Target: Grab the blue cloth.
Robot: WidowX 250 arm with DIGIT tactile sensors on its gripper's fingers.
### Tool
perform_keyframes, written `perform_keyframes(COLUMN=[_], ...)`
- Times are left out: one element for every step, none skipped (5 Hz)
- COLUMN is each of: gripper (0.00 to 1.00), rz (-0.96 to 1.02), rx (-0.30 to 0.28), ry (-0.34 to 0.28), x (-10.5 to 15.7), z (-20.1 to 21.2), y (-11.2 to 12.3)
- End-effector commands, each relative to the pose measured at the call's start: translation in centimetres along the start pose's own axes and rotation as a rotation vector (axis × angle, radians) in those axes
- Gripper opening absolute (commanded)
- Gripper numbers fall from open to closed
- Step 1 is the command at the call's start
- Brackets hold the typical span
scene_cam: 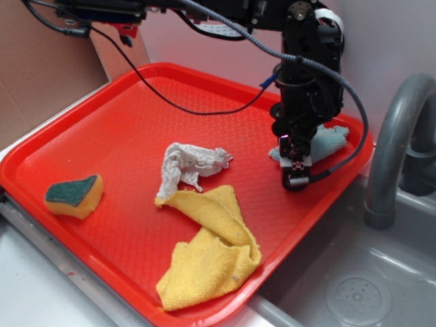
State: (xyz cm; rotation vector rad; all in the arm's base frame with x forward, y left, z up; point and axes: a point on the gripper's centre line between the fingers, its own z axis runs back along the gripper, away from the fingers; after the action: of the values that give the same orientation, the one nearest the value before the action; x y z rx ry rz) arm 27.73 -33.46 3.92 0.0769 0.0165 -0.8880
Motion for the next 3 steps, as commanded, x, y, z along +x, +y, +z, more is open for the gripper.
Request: perform_keyframes(gripper=[0.0,0.0,0.0], rz=[0.329,0.533,0.72], rx=[0.054,-0.03,-0.06], ry=[0.022,0.048,0.047], x=[-3.0,-7.4,-12.8], z=[7.0,9.6,11.9], y=[1.1,3.5,4.8])
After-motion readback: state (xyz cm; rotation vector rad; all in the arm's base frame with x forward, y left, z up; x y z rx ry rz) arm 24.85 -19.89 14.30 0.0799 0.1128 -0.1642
